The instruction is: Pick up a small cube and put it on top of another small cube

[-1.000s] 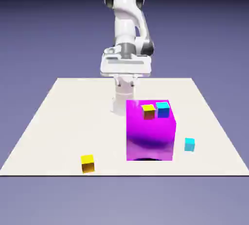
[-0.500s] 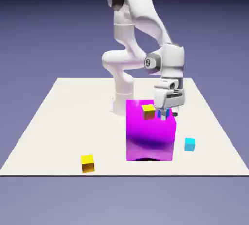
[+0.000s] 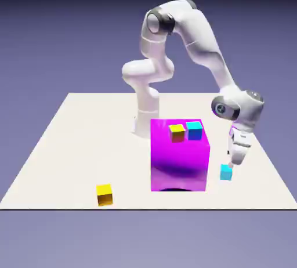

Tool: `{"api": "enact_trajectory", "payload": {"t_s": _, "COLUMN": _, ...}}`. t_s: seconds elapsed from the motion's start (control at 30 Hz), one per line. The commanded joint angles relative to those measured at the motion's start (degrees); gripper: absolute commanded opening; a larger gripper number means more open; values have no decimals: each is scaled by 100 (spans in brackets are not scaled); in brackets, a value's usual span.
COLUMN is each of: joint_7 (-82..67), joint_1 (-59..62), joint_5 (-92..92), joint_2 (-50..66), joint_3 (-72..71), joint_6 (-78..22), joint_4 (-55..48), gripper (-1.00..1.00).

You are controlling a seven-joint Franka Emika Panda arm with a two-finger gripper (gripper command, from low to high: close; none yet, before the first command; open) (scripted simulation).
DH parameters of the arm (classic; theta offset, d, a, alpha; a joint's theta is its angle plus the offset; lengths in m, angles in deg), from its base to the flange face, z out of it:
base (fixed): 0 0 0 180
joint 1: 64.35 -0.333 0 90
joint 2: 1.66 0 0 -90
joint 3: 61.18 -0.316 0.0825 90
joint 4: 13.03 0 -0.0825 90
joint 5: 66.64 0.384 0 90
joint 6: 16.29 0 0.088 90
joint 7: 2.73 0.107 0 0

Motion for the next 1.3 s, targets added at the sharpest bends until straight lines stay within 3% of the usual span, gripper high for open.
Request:
{"api": "enact_trajectory", "payload": {"t_s": 0.0, "joint_7": 110, "joint_1": -76, "joint_5": -154, "joint_2": 208, "joint_3": 124, "joint_6": 174, "joint_4": -23, "gripper": 0}}
{"api": "enact_trajectory", "payload": {"t_s": 0.03, "joint_7": 159, "joint_1": -109, "joint_5": -223, "joint_2": 301, "joint_3": 180, "joint_6": 251, "joint_4": -33, "gripper": 0}}
{"api": "enact_trajectory", "payload": {"t_s": 0.07, "joint_7": 159, "joint_1": -109, "joint_5": -223, "joint_2": 301, "joint_3": 180, "joint_6": 251, "joint_4": -33, "gripper": -100}}
{"api": "enact_trajectory", "payload": {"t_s": 0.3, "joint_7": -288, "joint_1": 15, "joint_5": 838, "joint_2": -861, "joint_3": -456, "joint_6": -861, "joint_4": -208, "gripper": -100}}
{"api": "enact_trajectory", "payload": {"t_s": 0.6, "joint_7": 879, "joint_1": 723, "joint_5": 2979, "joint_2": -1220, "joint_3": 1396, "joint_6": -1935, "joint_4": -1176, "gripper": -100}}
{"api": "enact_trajectory", "payload": {"t_s": 0.97, "joint_7": 1946, "joint_1": 2290, "joint_5": 3762, "joint_2": -665, "joint_3": 3667, "joint_6": -1732, "joint_4": -1120, "gripper": -100}}
{"api": "enact_trajectory", "payload": {"t_s": 1.17, "joint_7": 1716, "joint_1": 2452, "joint_5": 4097, "joint_2": 51, "joint_3": 3449, "joint_6": -868, "joint_4": -927, "gripper": -100}}
{"api": "enact_trajectory", "payload": {"t_s": 1.2, "joint_7": 1716, "joint_1": 2452, "joint_5": 4097, "joint_2": 51, "joint_3": 3449, "joint_6": -867, "joint_4": -927, "gripper": 100}}
{"api": "enact_trajectory", "payload": {"t_s": 1.27, "joint_7": 1785, "joint_1": 2410, "joint_5": 3994, "joint_2": -155, "joint_3": 3519, "joint_6": -1116, "joint_4": -980, "gripper": 100}}
